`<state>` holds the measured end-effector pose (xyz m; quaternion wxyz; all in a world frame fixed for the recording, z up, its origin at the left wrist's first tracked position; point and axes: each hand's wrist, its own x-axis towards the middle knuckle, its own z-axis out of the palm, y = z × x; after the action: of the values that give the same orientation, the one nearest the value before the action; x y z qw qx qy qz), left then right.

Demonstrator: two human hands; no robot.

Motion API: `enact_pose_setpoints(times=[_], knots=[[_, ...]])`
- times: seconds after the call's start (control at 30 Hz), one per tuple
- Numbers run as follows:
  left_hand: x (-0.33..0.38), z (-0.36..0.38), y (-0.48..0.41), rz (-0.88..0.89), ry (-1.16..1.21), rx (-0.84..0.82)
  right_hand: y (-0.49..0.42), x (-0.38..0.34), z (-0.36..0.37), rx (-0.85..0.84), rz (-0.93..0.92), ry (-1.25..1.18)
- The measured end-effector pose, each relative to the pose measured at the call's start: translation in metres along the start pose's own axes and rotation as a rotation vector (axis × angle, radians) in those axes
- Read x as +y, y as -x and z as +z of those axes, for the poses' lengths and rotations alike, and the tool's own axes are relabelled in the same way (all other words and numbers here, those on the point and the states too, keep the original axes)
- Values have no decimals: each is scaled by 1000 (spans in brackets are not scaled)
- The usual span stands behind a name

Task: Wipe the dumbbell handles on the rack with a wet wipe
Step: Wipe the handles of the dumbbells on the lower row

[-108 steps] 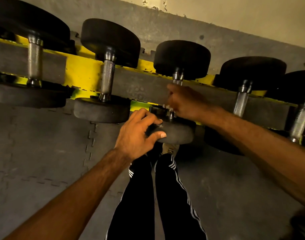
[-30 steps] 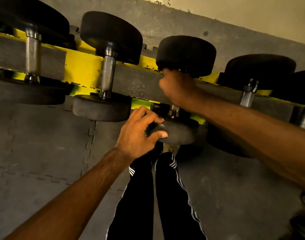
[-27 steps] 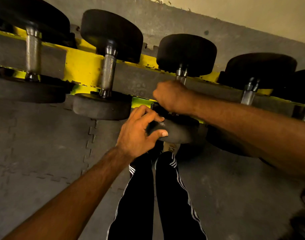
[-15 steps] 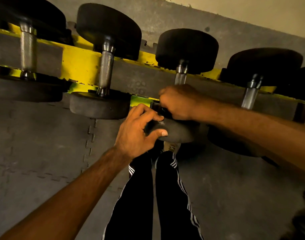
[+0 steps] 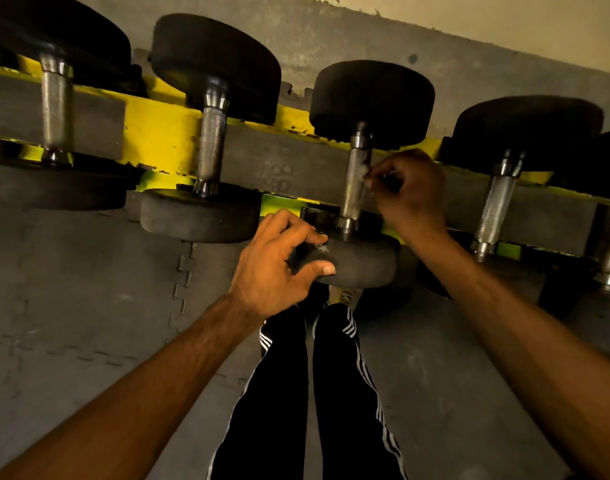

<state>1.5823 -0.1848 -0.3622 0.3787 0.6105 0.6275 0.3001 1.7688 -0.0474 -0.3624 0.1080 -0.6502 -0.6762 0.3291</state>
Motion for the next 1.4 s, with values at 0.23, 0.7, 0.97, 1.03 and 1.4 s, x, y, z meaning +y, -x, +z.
enact_pose_setpoints(times=[0.23, 0.7, 0.97, 1.03, 1.4], knots=[[-1, -2, -3, 12, 5, -16, 25, -12, 7, -12, 69, -197], [2, -3, -3, -13, -11, -25, 22, -14, 4, 113, 79, -265], [4, -3, -1, -32, -7, -35, 18, -20, 7, 12, -89, -50], [4, -4, -3, -31, -12, -45, 26, -20, 3, -95, -212, 96], [3, -4, -1, -35, -11, -34, 17, -24, 6, 26, -15, -10]])
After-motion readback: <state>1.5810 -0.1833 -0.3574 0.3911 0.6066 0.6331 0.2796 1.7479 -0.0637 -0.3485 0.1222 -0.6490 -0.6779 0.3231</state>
